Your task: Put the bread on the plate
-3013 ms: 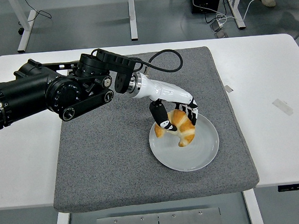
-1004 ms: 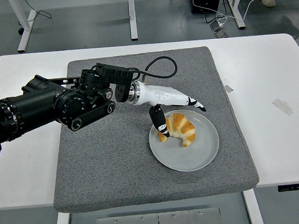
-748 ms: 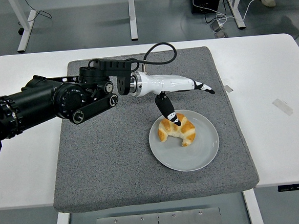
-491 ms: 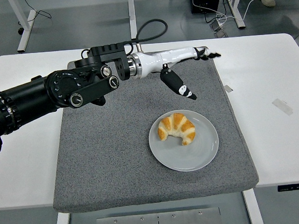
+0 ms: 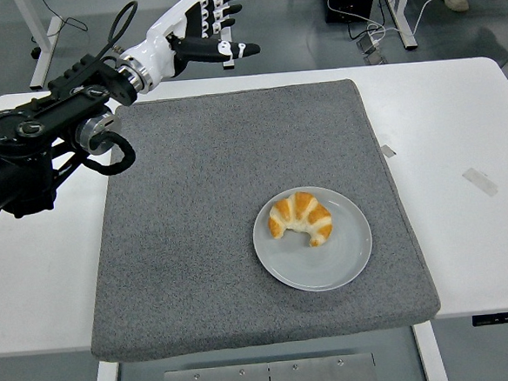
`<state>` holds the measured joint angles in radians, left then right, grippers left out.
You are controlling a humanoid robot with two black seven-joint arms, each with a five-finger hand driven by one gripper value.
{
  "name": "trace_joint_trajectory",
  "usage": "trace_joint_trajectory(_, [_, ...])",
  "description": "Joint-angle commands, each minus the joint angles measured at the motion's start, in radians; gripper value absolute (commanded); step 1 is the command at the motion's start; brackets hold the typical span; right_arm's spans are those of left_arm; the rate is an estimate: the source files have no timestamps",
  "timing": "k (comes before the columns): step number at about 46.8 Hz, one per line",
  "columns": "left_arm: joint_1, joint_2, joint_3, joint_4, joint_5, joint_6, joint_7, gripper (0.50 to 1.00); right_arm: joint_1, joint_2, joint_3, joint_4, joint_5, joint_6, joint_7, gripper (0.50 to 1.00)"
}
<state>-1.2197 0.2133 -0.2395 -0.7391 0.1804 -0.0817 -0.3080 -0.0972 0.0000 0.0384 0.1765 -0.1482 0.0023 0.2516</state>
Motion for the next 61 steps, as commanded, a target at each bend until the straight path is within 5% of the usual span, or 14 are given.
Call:
trace_joint_trajectory(1, [0.048,0.004,-0.088,0.000,-0.053,0.016,0.036,0.977,0.004,0.000,0.002,-0.003,-0.001,-0.001,-0.002,1.000])
trace_joint_trajectory(22, [0.305,-0.002,-0.457,0.000,-0.154,0.171,0.058,0.977,0.001,0.000,0.002,0.001,0.001,0.001,-0.002,1.000])
trace_joint_trajectory(45, [0.368,-0.135,-0.701,-0.002,-0.240,0.161,0.044,0.980,0.001,0.000,0.002,0.009,0.001,0.004,0.000,1.000])
trace_joint_trajectory(61, [0.393,-0.137,-0.762,-0.002,-0.249,0.161,0.044,0.981,0.001,0.000,0.000,0.009,-0.001,0.004,0.000,1.000])
